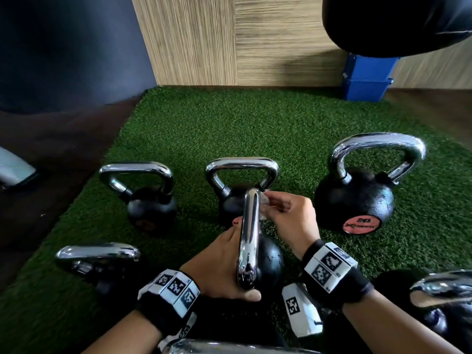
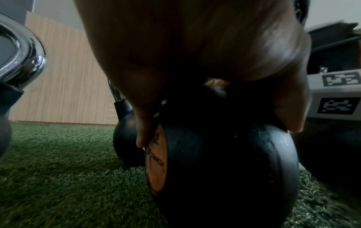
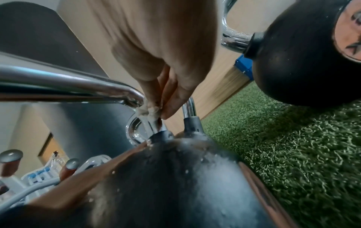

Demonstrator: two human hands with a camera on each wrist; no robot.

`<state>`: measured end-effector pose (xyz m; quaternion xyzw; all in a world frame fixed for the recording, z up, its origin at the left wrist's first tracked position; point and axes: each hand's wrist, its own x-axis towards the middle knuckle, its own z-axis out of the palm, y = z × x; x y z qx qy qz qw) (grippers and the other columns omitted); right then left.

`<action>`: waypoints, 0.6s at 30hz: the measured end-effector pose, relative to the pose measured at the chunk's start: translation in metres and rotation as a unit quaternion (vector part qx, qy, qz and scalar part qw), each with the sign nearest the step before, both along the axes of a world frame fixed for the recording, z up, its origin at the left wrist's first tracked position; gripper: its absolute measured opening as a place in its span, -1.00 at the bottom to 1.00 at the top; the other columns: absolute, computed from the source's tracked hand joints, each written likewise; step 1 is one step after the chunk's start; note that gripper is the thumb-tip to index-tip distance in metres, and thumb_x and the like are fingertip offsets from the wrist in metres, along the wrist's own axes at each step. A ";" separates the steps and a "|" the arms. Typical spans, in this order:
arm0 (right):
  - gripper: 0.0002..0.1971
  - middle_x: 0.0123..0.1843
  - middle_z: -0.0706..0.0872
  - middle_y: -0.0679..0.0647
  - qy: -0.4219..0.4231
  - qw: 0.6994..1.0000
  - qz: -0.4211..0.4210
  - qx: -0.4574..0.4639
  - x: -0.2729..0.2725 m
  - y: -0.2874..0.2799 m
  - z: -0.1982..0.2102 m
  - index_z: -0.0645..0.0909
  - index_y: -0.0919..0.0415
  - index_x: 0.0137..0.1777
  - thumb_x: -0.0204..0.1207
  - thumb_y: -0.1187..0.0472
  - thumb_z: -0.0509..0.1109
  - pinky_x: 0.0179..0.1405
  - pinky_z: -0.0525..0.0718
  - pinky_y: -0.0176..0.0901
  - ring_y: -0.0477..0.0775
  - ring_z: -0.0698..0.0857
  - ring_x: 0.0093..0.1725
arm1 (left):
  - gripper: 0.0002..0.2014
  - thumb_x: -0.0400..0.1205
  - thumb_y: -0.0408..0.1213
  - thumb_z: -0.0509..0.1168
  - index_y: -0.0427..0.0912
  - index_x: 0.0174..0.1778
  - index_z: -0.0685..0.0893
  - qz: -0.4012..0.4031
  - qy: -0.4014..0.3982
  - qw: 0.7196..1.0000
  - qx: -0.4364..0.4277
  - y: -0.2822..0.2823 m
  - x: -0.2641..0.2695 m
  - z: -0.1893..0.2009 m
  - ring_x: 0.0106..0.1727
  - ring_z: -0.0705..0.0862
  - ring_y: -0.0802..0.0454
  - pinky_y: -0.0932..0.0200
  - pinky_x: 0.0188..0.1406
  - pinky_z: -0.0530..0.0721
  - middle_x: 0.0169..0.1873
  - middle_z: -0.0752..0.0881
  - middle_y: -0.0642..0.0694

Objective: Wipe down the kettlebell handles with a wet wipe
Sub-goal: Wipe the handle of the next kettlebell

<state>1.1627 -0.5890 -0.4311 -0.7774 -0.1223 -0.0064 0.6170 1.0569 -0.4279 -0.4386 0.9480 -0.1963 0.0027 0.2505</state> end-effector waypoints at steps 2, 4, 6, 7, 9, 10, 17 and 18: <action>-0.70 -0.10 0.89 -0.14 -0.025 1.000 -0.006 -0.016 0.003 -0.001 0.002 0.82 -0.18 -0.07 0.42 0.32 0.64 0.05 0.85 0.00 -0.18 0.85 -0.09 | 0.20 0.30 0.09 0.72 -0.28 0.72 0.19 0.008 0.020 0.999 -0.026 0.000 0.002 0.004 0.72 0.20 0.00 0.31 0.74 0.03 0.66 0.26 -0.14; -0.74 -0.12 0.88 -0.21 -0.115 0.991 -0.029 -0.069 0.001 -0.002 0.008 0.85 -0.14 0.03 0.45 0.27 0.62 -0.06 0.82 -0.22 -0.28 0.82 -0.15 | 0.18 0.29 0.02 0.75 -0.27 0.70 0.22 0.011 0.044 0.998 -0.052 0.000 0.005 0.007 0.69 0.26 0.03 0.36 0.72 0.08 0.64 0.30 -0.12; -0.69 -0.05 0.87 -0.20 -0.198 0.975 -0.036 -0.092 -0.006 -0.006 0.013 0.85 -0.06 0.11 0.43 0.31 0.62 -0.11 0.76 -0.41 -0.30 0.80 -0.14 | 0.16 0.29 -0.04 0.76 -0.21 0.70 0.21 0.013 0.074 0.994 -0.074 0.001 0.007 0.009 0.69 0.30 0.04 0.21 0.73 0.22 0.63 0.34 -0.08; -0.68 -0.03 0.87 -0.17 -0.232 0.968 -0.028 -0.093 -0.011 -0.008 0.015 0.85 0.00 0.12 0.42 0.34 0.63 -0.10 0.75 -0.46 -0.30 0.80 -0.13 | 0.16 0.30 -0.06 0.75 -0.17 0.71 0.18 0.013 0.089 0.992 -0.084 0.003 0.007 0.010 0.70 0.30 0.06 0.15 0.73 0.25 0.64 0.35 -0.06; -0.70 -0.01 0.87 -0.11 -0.284 0.955 -0.004 -0.089 -0.019 -0.013 0.017 0.85 0.10 0.12 0.40 0.36 0.64 -0.09 0.76 -0.45 -0.27 0.80 -0.13 | 0.17 0.31 -0.08 0.76 -0.10 0.72 0.17 0.016 0.124 0.986 -0.107 0.005 0.007 0.010 0.69 0.32 0.10 0.04 0.72 0.31 0.64 0.37 0.00; -0.71 -0.01 0.87 -0.09 -0.294 0.952 0.008 -0.090 -0.020 -0.015 0.019 0.86 0.12 0.12 0.41 0.36 0.64 -0.10 0.76 -0.43 -0.25 0.80 -0.13 | 0.16 0.30 -0.08 0.76 -0.08 0.72 0.19 0.018 0.138 0.984 -0.113 0.006 0.008 0.010 0.68 0.34 0.11 -0.01 0.71 0.34 0.62 0.39 0.02; -0.77 -0.04 0.86 -0.02 -0.297 0.946 0.055 -0.116 -0.018 -0.019 0.035 0.85 0.18 0.11 0.46 0.32 0.63 -0.12 0.68 -0.53 -0.20 0.77 -0.17 | 0.14 0.25 0.13 0.72 0.01 0.70 0.26 0.026 0.157 0.985 -0.063 0.013 0.022 0.004 0.63 0.40 0.18 -0.02 0.67 0.41 0.59 0.43 0.12; -0.78 -0.05 0.86 -0.03 -0.315 0.940 0.066 -0.112 -0.024 -0.020 0.036 0.86 0.18 0.10 0.45 0.30 0.64 -0.10 0.65 -0.57 -0.24 0.76 -0.16 | 0.14 0.24 0.14 0.73 0.04 0.69 0.27 0.027 0.154 0.986 -0.055 0.015 0.024 0.002 0.61 0.41 0.22 0.02 0.66 0.42 0.58 0.44 0.16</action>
